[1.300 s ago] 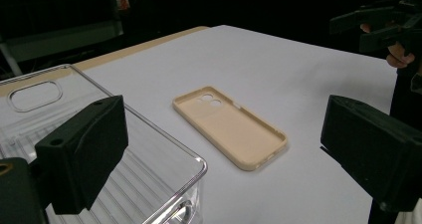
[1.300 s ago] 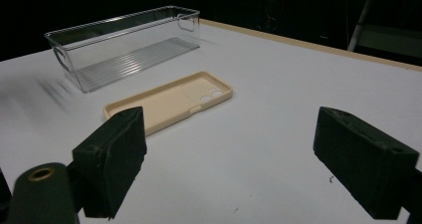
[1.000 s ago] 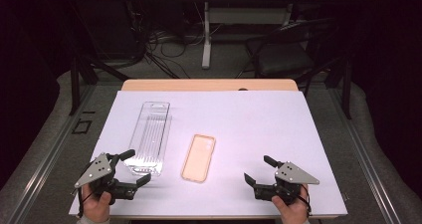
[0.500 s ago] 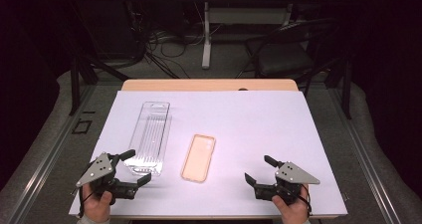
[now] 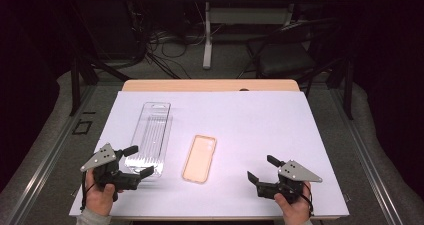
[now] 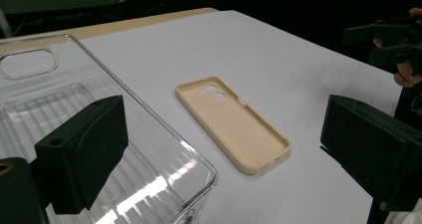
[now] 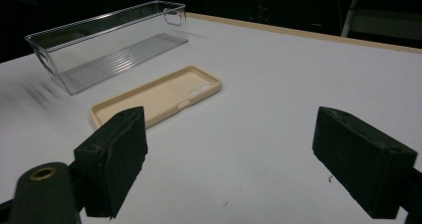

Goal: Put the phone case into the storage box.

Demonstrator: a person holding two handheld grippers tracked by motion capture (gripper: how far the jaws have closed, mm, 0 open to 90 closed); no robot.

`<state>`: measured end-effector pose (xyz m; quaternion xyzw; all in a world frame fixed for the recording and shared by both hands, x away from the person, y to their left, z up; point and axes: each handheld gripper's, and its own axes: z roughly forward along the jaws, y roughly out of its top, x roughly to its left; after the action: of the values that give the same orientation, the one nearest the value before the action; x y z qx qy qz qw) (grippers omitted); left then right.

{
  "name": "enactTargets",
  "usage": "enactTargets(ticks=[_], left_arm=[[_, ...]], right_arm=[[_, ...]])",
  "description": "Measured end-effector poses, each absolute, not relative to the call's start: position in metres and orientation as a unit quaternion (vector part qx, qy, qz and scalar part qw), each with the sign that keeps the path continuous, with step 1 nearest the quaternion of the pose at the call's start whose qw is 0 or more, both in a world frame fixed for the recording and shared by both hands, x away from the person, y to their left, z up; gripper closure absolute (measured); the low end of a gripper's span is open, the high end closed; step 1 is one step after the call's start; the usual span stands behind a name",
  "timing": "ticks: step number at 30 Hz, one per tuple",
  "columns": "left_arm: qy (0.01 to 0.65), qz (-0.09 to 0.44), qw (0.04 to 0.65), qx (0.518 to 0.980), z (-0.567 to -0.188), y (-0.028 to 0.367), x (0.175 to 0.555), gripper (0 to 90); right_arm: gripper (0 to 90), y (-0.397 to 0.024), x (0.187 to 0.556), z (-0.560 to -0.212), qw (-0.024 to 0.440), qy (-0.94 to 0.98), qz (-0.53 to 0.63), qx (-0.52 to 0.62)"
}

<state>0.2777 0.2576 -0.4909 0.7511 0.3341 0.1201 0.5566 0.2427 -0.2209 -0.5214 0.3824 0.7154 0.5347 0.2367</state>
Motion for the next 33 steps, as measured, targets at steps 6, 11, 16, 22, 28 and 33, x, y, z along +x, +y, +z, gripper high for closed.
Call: enactTargets(ticks=[6,11,16,22,28,33], left_arm=[[0.362,0.095,0.547,0.749,-0.487,0.255,0.288,5.0],[0.345,0.102,0.551,0.753,-0.474,0.25,0.294,5.0],[0.336,0.104,0.552,0.756,-0.465,0.246,0.3,5.0],[0.32,0.097,0.54,0.772,-0.454,0.24,0.307,5.0],[0.316,0.098,0.536,0.777,-0.442,0.233,0.315,5.1],[0.318,0.1,0.528,0.781,-0.437,0.227,0.325,5.1]], right_arm=[[14.0,-0.221,0.243,-0.522,0.238,0.716,0.533,0.382],[13.9,-0.221,0.243,-0.519,0.244,0.713,0.533,0.384],[14.0,-0.221,0.243,-0.52,0.246,0.714,0.531,0.384],[13.9,-0.222,0.244,-0.521,0.243,0.713,0.531,0.387],[14.0,-0.221,0.245,-0.52,0.24,0.718,0.527,0.386],[13.9,-0.219,0.248,-0.516,0.235,0.724,0.522,0.386]])
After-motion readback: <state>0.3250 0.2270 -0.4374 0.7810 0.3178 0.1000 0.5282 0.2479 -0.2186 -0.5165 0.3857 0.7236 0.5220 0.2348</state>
